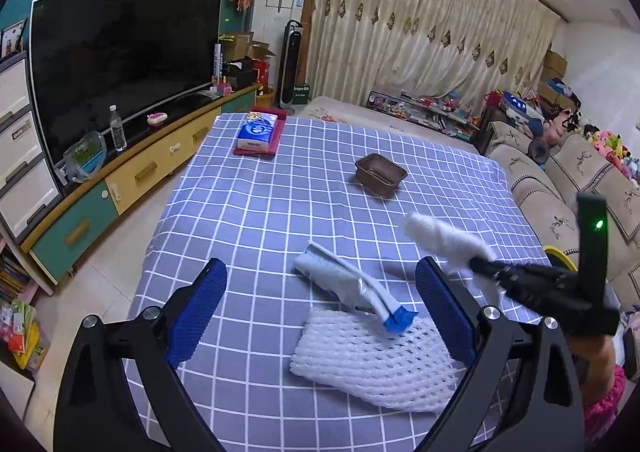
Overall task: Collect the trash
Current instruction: 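Lift the tissue with the right gripper toward the yellow bin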
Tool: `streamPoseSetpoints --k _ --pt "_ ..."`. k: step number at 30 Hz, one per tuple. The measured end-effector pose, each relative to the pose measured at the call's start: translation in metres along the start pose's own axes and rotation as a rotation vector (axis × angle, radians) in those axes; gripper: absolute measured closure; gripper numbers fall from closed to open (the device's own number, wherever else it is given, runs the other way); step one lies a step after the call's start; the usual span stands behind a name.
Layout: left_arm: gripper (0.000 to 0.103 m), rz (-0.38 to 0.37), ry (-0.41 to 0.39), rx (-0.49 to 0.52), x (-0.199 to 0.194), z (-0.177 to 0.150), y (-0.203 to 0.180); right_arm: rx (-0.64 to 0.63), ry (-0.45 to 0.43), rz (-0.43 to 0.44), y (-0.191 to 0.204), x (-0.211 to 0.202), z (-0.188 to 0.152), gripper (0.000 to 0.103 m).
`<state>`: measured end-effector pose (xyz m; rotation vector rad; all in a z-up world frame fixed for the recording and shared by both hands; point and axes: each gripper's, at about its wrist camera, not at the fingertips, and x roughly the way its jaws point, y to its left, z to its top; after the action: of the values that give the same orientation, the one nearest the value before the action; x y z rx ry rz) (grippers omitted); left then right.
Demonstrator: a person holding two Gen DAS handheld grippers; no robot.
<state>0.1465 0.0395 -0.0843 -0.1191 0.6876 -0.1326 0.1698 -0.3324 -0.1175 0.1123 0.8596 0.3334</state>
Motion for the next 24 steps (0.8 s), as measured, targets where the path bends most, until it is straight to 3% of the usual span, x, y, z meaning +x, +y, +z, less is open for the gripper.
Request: streamPoseSetpoints --k 10,16,20,24 --pt "0.009 -0.021 0.019 0.037 0.011 0.002 -0.022 0.095 -0.092 -0.066 -0.052 -0.048 -0.007 0.096" --pt "0.009 -0.034 0.045 0.040 0.026 0.000 -0.033 0.235 -0.146 -0.217 -0.132 -0.087 -0.025 0.094" --pt "0.009 -0.042 0.073 0.036 0.041 -0.001 -0.041 0.357 -0.165 -0.377 -0.199 -0.112 -0.047 0.094" --pt "0.009 -0.037 0.086 0.046 0.052 0.000 -0.050 0.452 -0.148 -0.490 -0.254 -0.123 -0.068 0.094"
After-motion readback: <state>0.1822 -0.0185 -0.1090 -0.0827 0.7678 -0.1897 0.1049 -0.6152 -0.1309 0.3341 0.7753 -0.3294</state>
